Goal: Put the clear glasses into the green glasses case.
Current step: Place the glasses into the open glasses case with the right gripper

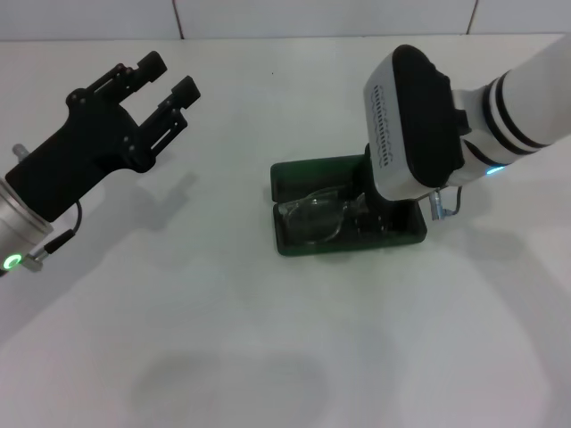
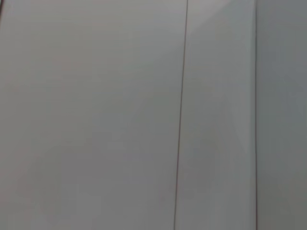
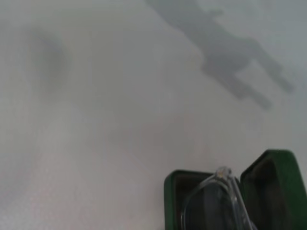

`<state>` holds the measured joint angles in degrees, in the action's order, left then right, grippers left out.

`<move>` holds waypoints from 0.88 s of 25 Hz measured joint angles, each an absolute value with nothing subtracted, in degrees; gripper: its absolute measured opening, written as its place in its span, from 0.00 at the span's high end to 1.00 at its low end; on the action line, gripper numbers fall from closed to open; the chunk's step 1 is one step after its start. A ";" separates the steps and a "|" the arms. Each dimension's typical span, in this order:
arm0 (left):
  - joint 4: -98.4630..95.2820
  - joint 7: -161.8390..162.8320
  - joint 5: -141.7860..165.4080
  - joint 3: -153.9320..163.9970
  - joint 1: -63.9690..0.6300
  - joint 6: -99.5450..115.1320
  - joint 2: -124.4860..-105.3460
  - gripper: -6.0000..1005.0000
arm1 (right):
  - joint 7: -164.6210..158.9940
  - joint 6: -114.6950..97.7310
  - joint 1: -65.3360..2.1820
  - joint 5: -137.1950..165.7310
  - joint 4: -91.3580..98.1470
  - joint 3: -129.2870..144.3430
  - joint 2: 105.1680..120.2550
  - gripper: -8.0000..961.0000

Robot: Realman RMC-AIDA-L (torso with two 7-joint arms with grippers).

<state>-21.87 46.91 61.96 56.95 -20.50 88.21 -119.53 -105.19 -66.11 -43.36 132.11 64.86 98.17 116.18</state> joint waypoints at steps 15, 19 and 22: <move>-20.52 46.05 61.79 56.78 -21.80 87.36 -119.52 0.37 | -105.25 -64.71 -42.96 133.99 65.46 100.79 116.08 0.81; -20.46 46.05 61.64 56.84 -22.02 87.35 -119.58 0.37 | -105.09 -62.33 -40.35 135.79 68.13 103.05 116.11 0.90; -20.30 46.05 61.59 56.93 -22.29 87.35 -119.62 0.37 | -105.64 -59.44 -36.84 138.99 72.07 106.31 116.17 0.92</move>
